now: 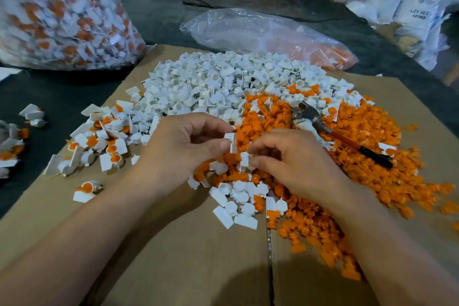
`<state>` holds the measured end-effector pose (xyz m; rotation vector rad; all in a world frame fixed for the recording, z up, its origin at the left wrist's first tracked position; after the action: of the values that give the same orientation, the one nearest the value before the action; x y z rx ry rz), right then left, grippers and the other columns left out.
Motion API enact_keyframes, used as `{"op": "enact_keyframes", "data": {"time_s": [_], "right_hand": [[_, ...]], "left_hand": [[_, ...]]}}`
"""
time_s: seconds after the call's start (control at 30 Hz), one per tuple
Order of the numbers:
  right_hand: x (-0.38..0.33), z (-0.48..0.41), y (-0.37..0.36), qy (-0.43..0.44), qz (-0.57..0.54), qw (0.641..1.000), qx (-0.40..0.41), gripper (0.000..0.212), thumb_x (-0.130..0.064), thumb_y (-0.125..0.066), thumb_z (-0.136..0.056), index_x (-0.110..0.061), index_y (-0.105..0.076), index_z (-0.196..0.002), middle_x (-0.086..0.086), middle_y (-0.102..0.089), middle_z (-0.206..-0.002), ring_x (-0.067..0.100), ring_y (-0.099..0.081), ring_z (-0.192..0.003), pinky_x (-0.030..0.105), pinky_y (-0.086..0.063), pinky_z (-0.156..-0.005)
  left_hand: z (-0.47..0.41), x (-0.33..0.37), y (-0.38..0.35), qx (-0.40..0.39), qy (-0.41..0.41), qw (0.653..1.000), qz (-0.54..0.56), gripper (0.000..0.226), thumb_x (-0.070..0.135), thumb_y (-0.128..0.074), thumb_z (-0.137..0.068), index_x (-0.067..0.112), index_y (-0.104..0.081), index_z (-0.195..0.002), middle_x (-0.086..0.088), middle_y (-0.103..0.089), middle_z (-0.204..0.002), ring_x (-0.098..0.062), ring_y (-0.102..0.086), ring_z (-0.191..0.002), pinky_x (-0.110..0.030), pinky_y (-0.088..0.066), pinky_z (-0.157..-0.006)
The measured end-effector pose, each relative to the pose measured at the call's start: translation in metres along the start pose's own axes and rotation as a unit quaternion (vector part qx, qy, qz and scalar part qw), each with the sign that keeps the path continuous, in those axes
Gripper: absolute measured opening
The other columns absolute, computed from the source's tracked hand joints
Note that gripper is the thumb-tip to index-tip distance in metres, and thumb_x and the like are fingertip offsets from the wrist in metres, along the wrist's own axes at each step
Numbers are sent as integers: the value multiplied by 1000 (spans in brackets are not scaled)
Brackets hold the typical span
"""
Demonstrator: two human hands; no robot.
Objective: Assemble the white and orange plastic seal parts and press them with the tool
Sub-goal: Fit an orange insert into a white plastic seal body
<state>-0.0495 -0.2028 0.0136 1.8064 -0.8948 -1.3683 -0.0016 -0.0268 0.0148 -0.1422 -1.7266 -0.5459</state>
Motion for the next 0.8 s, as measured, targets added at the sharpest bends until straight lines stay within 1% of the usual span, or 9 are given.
{"op": "enact_keyframes", "data": {"time_s": [0.07, 0.2, 0.23, 0.33, 0.43, 0.5, 0.63, 0.73, 0.8], "right_hand": [[1, 3, 2, -2, -19, 1000, 9, 16, -21, -67, -82, -20, -70, -97, -15, -58, -83, -7, -50, -77, 5, -37, -70], [4, 7, 5, -14, -64, 997, 51, 12, -17, -67, -82, -21, -71, -92, -24, -55, -77, -11, -52, -75, 4, -39, -70], [5, 7, 6, -20, -88, 994, 64, 12, -16, -67, -82, -25, -70, -89, -24, -56, -76, -11, -53, -74, 6, -41, -69], [8, 10, 10, -29, -154, 982, 107, 26, -13, -67, -82, -38, -62, -78, -20, -60, -74, -6, -57, -73, 7, -44, -65], [8, 10, 11, -31, -196, 972, 125, 28, -12, -65, -83, -38, -60, -77, -17, -63, -72, 0, -59, -70, 10, -45, -62], [8, 9, 10, -31, -209, 969, 128, 27, -12, -64, -83, -37, -60, -77, -20, -63, -73, 0, -57, -68, 11, -45, -61], [9, 10, 7, -35, -251, 957, 139, 27, -12, -62, -84, -39, -60, -83, -23, -63, -79, -1, -60, -75, 13, -48, -67], [8, 10, 8, -26, -251, 956, 147, 28, -13, -61, -85, -41, -60, -86, -29, -62, -81, -4, -60, -79, 9, -46, -68], [7, 10, 7, -26, -249, 957, 147, 28, -13, -62, -85, -40, -60, -84, -27, -62, -80, -3, -60, -77, 10, -45, -67]], "left_hand": [[-2, 5, -2, 4, 20, 998, 57, 21, 6, -68, -74, 24, -70, -85, 4, -70, -73, -4, -66, -66, -11, -50, -61], [-7, 12, -14, -17, 92, 974, 207, 21, 10, -65, -63, 14, -72, -82, -5, -70, -69, -12, -68, -64, -15, -53, -59], [-6, 11, -17, -25, 98, 968, 228, 23, 10, -64, -61, 11, -71, -83, -5, -70, -69, -12, -68, -63, -16, -53, -58], [0, 8, -25, -37, 122, 950, 285, 25, 4, -62, -60, 7, -67, -85, -4, -70, -64, -9, -66, -55, -13, -49, -48], [2, 6, -20, -24, 127, 946, 296, 27, 0, -60, -61, 5, -66, -86, -3, -69, -60, -7, -65, -49, -9, -43, -38], [2, 5, -17, -20, 124, 944, 306, 27, -1, -59, -61, 3, -66, -86, -3, -69, -60, -7, -66, -50, -8, -41, -36], [1, 4, -19, -27, 116, 946, 303, 27, 0, -60, -61, 3, -66, -86, -4, -70, -64, -10, -68, -56, -12, -49, -45], [0, 2, -17, -29, 109, 950, 292, 25, 3, -63, -60, 7, -69, -84, -7, -74, -82, -13, -70, -62, -14, -51, -50], [1, 1, -17, -38, 96, 955, 280, 22, 5, -65, -59, 11, -73, -78, -2, -73, -99, -15, -69, -64, -15, -52, -52]]}}
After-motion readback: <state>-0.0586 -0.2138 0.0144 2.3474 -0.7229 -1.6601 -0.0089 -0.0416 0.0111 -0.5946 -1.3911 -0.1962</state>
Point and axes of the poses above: each hand's wrist, its own z-axis away from the middle knuckle, its own y-axis out of the back of the hand, x = y × z, the point moved 1 cm from there along -z, towards the middle knuckle
